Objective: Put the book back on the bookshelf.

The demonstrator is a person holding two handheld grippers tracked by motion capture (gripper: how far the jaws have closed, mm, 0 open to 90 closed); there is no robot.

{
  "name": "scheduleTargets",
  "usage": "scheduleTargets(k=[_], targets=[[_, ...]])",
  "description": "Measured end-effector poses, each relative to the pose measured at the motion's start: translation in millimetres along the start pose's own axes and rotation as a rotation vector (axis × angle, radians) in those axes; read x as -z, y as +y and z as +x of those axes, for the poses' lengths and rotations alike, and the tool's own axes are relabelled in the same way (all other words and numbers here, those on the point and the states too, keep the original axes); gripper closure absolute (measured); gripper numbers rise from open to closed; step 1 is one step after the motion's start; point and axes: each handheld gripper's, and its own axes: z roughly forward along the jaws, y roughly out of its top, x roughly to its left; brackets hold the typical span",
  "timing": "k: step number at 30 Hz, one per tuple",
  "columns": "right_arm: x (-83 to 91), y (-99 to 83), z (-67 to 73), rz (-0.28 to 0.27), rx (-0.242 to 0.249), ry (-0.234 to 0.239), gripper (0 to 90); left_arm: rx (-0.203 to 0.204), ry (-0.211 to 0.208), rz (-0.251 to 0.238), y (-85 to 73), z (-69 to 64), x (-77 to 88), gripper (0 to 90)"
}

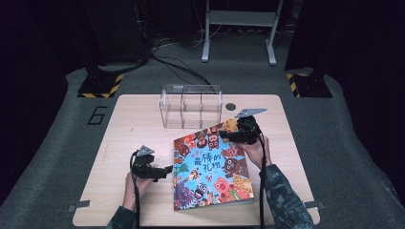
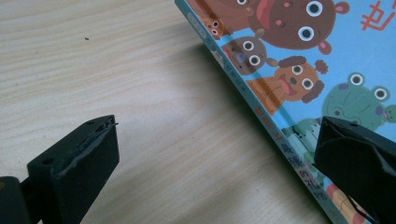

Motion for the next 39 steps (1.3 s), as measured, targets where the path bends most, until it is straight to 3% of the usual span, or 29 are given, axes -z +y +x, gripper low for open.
scheduleTargets(k=[6,15,21,23,34,39], targets=[[2.6,2.5,5.2,-0.037,0.028,-0.010,58.9,-0.005,-0.007,-0.009,3.6,-1.9,0.5,0.0],[5.3,3.5,4.1,-0.073,0.016,-0.037,58.8,-0.008,-0.015,-0.027,11.3,-0.9,2.2,0.0],[5.3,5.2,5.0,-0.098,0.036,-0.046,58.8,-0.004,-0.036,-0.036,20.6,0.6,1.0,0.0],[5.3,6.0,5.6,-0.106,0.039,-0.050,58.8,-0.026,-0.035,-0.038,25.2,1.2,1.3,0.0],[6.4,8.9,10.4,-0.147,0.065,-0.066,58.7,-0.044,-0.066,-0.042,38.6,0.3,-0.6,0.0],[7.4,10.8,12.4,-0.166,0.082,-0.071,58.7,-0.042,-0.061,-0.055,44.9,0.1,0.6,0.0]])
